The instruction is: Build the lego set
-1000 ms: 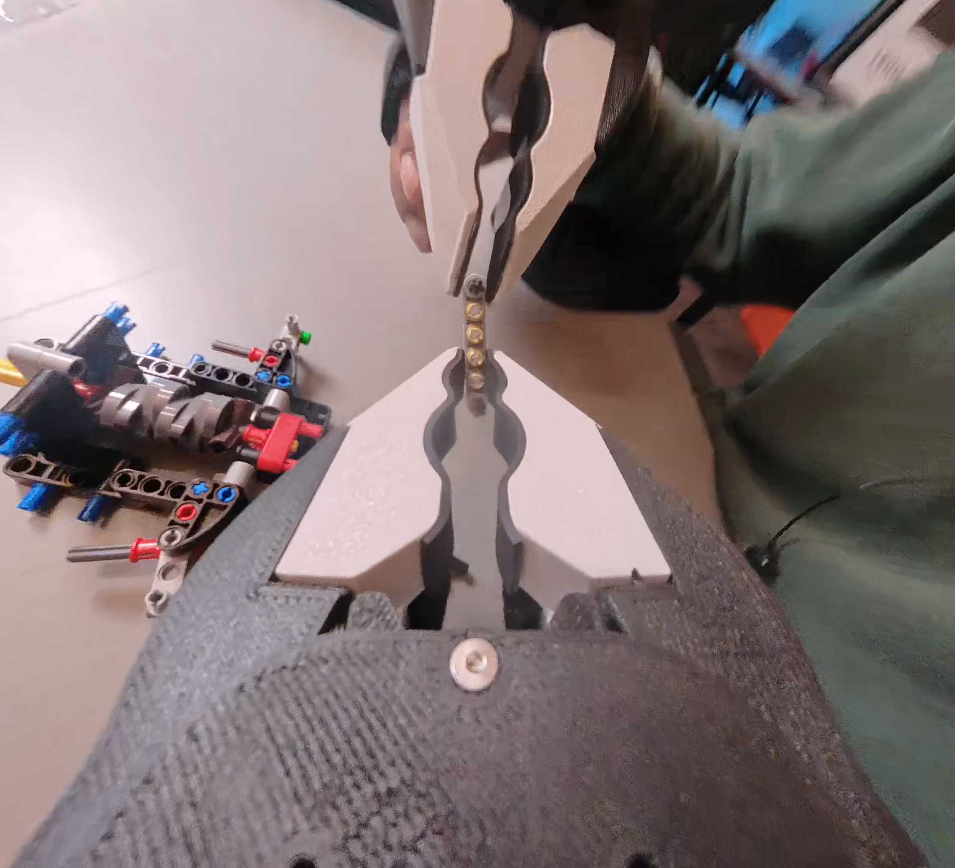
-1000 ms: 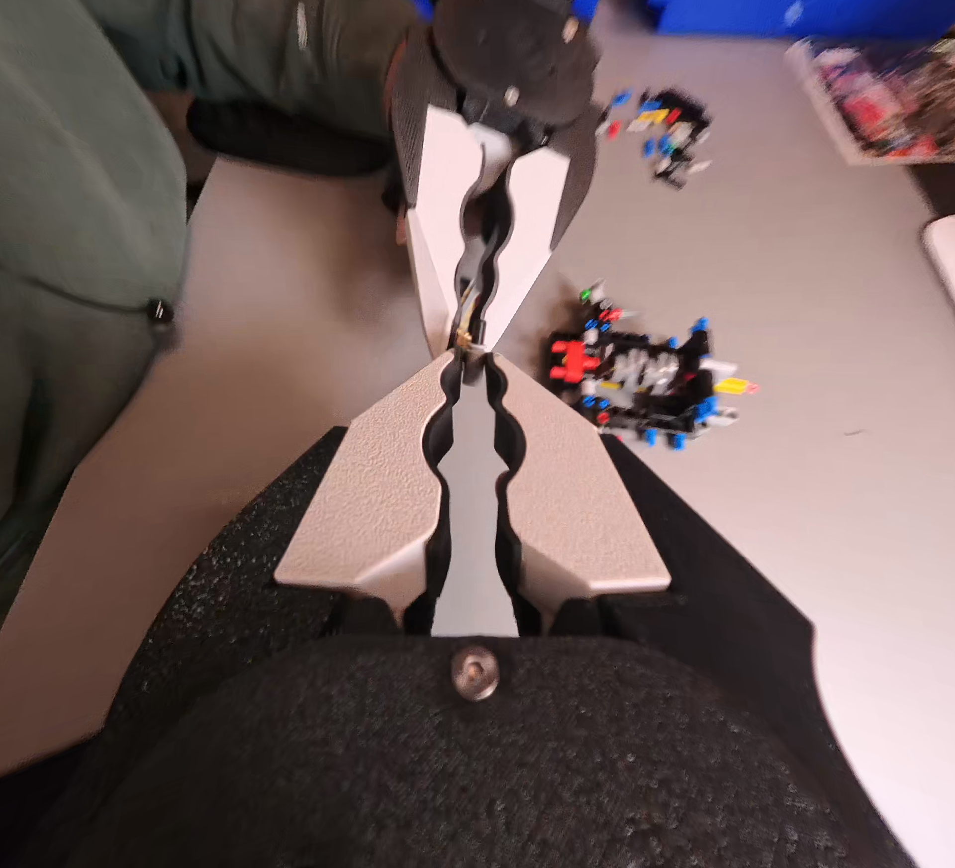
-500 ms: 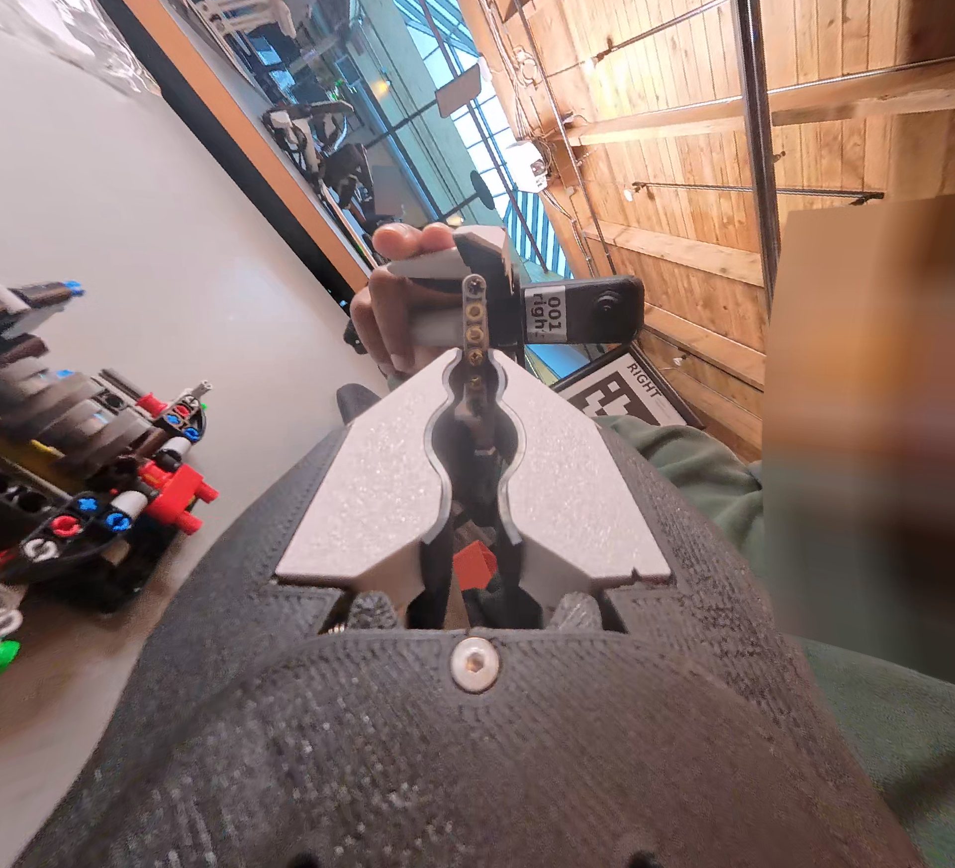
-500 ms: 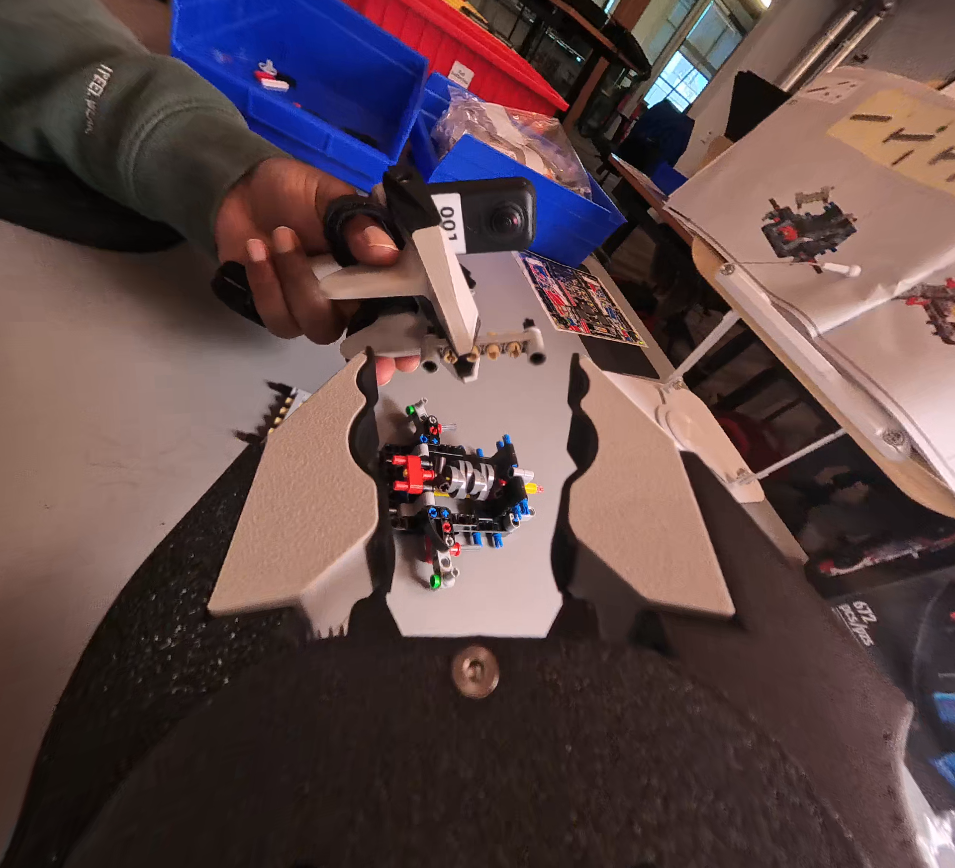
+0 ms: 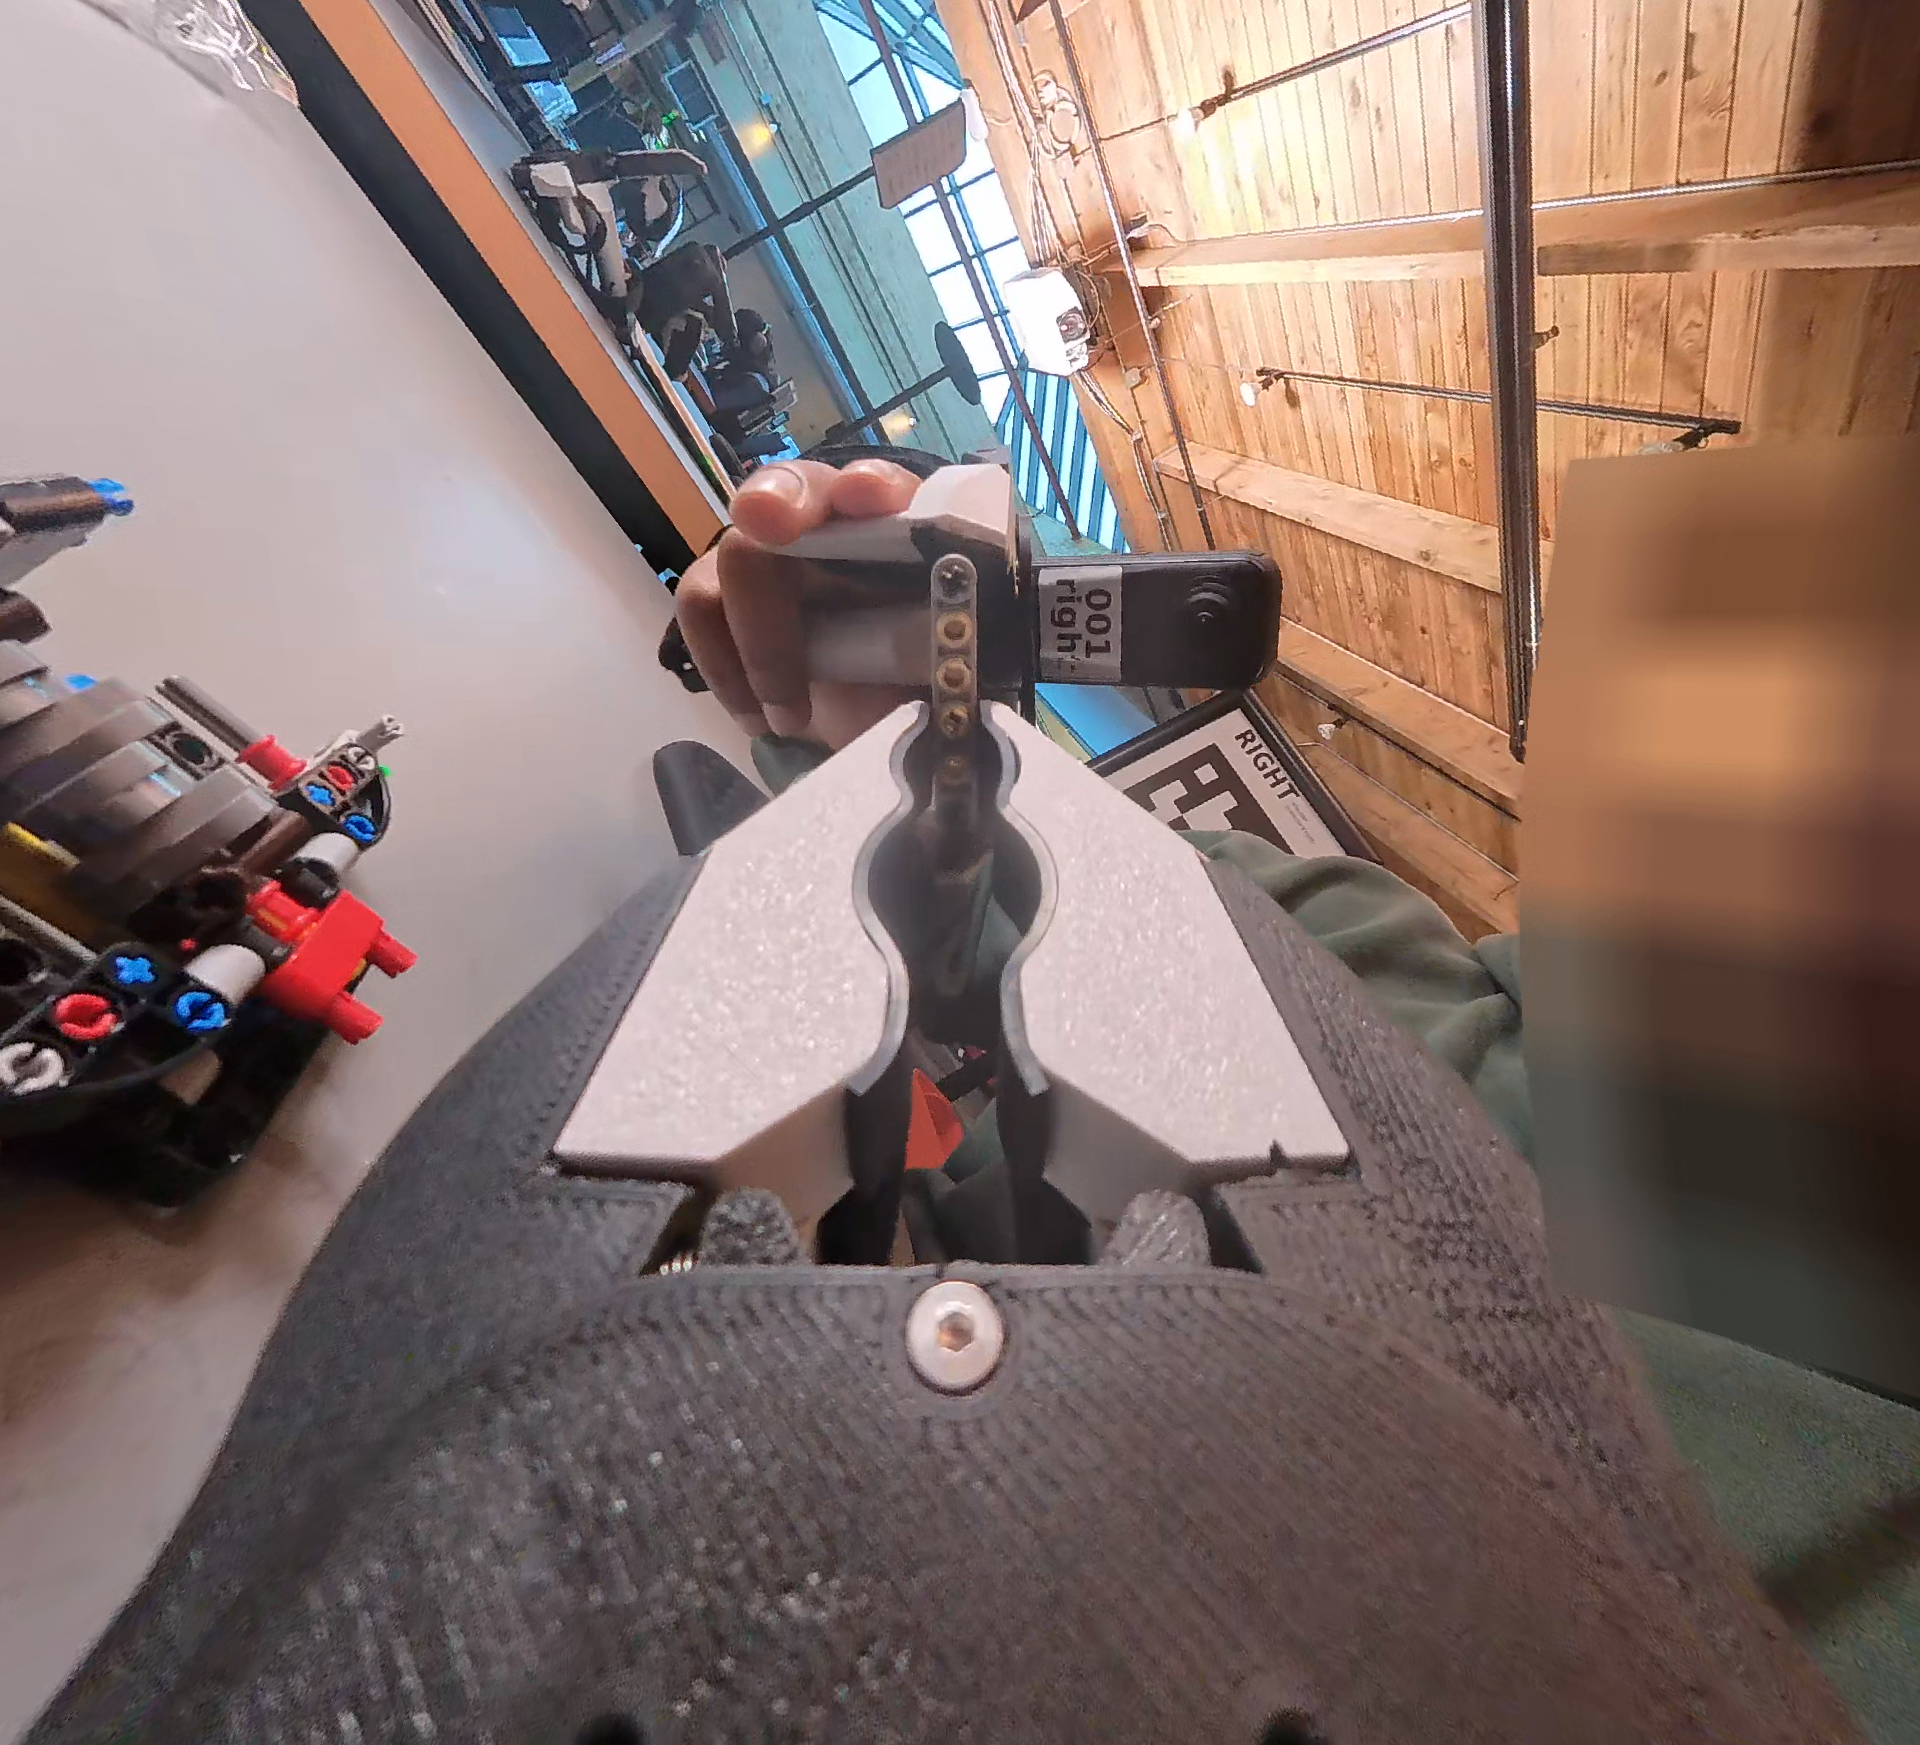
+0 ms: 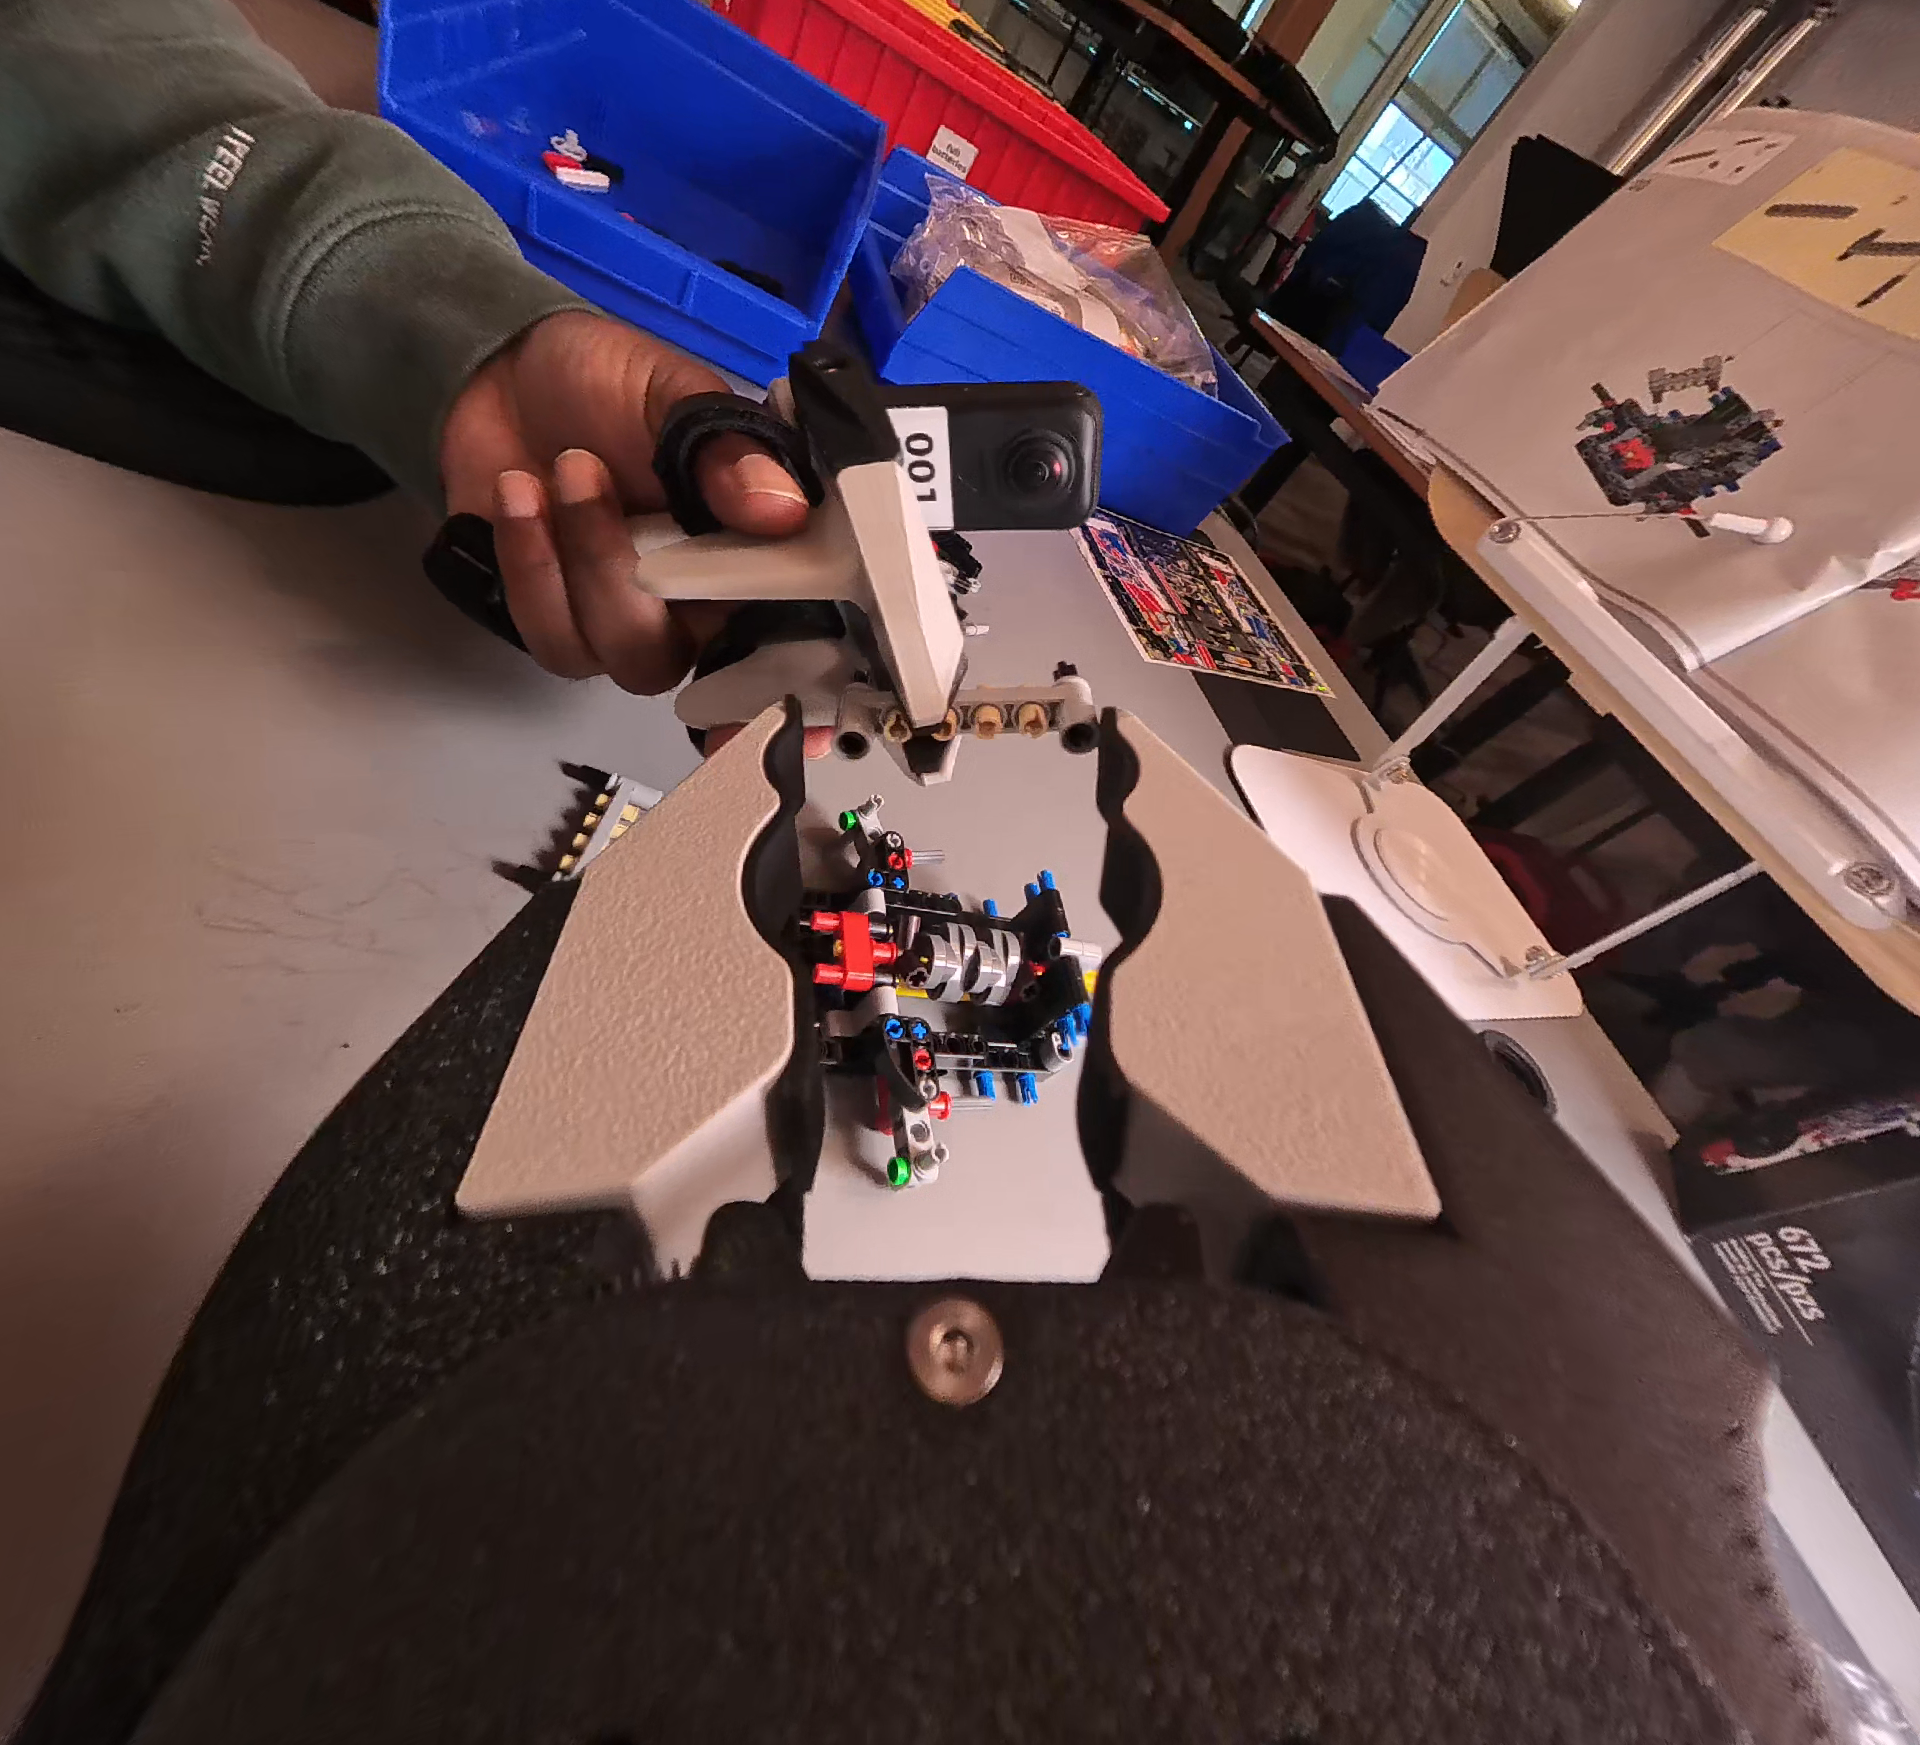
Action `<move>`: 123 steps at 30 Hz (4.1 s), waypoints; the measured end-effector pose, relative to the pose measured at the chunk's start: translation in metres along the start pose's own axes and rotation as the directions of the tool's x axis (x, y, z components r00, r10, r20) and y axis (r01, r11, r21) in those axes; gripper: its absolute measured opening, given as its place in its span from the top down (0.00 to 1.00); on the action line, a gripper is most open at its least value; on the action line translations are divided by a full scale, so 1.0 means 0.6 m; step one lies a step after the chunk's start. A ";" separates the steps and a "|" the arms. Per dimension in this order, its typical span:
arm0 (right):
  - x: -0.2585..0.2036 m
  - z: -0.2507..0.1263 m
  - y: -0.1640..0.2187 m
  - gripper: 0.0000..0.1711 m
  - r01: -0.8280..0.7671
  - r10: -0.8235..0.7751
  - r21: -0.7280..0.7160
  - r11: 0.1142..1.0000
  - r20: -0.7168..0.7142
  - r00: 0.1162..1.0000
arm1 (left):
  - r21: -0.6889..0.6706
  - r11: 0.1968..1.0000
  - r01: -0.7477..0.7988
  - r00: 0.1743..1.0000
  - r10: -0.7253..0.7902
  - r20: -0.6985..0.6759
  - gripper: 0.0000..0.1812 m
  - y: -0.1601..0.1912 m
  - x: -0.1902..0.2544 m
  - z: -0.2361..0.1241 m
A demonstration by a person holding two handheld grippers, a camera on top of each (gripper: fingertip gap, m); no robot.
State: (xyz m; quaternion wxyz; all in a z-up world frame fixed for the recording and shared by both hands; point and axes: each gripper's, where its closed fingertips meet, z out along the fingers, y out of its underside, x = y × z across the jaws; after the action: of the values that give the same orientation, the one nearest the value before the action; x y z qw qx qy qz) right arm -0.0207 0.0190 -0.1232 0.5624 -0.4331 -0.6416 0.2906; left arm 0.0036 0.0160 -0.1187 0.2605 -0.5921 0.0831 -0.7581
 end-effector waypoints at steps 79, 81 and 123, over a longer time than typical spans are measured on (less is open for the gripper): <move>-0.030 0.005 0.170 0.71 -0.289 0.419 -0.498 0.818 0.170 0.892 | -0.738 0.473 -0.481 0.571 0.808 0.146 0.59 0.035 -0.166 -0.081; -0.031 0.005 0.169 0.71 -0.285 0.414 -0.500 0.818 0.169 0.894 | -0.739 0.482 -0.470 0.578 0.801 0.155 0.59 0.035 -0.167 -0.081; -0.034 0.007 0.155 0.71 -0.373 0.479 -0.393 0.841 0.219 0.850 | -0.689 0.499 -0.526 0.537 0.823 0.186 0.67 0.010 -0.137 -0.077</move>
State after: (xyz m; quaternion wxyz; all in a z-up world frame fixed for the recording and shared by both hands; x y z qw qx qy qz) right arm -0.0039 0.0436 -0.2137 0.2927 -0.6046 -0.6474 0.3600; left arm -0.0247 0.0431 -0.2049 0.3738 -0.7254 0.4636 -0.3451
